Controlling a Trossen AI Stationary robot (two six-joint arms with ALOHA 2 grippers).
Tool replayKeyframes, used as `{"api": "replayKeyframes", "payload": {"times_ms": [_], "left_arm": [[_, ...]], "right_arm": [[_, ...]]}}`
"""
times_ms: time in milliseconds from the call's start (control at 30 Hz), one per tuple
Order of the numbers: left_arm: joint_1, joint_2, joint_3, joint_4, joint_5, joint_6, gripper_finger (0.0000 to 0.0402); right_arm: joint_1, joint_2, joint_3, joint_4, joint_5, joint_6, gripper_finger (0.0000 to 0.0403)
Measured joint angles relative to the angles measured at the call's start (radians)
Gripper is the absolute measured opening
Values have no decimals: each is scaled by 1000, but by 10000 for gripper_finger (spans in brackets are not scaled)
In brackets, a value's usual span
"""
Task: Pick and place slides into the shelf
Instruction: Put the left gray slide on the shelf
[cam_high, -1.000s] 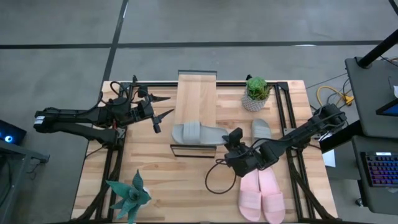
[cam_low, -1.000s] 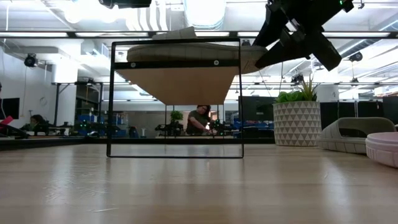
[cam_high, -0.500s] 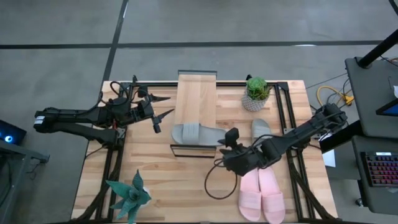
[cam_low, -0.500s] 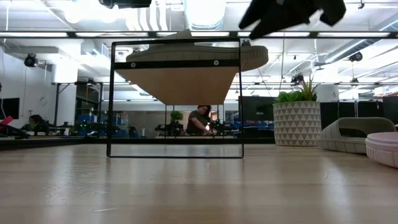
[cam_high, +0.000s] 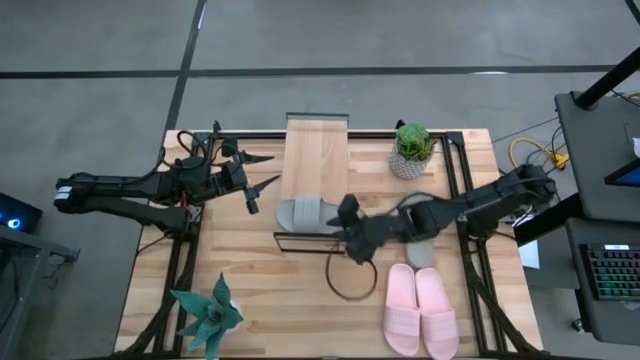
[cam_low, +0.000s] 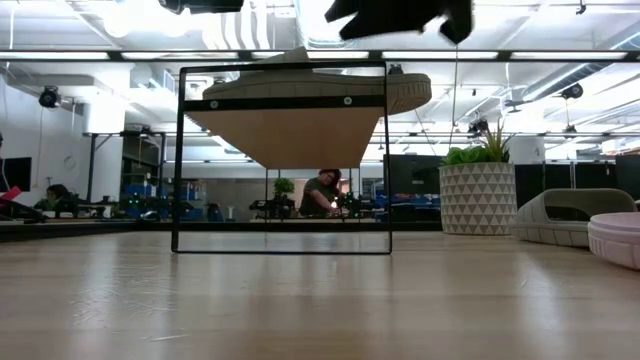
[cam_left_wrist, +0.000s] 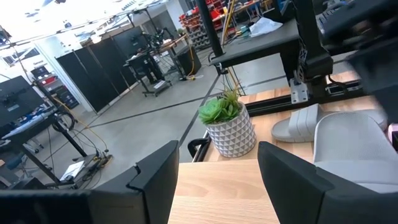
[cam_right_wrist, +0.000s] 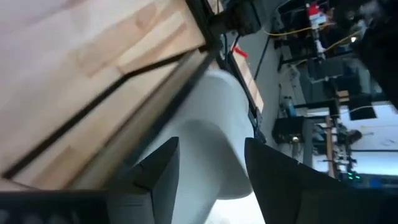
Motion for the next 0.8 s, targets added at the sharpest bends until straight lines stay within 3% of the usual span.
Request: {"api": "replayKeyframes", "payload": {"times_ms": [200, 500, 800], "left_arm": [[0, 0, 0, -24, 0, 0, 204], [0, 0, 0, -38, 0, 0, 204], [0, 0, 0, -38, 0, 0, 204]], "right_arm": [[-93, 0, -2, 2, -87, -55, 148], [-146, 14, -1, 75, -219, -148, 137], [-173, 14, 8, 71, -268, -150, 134]]}}
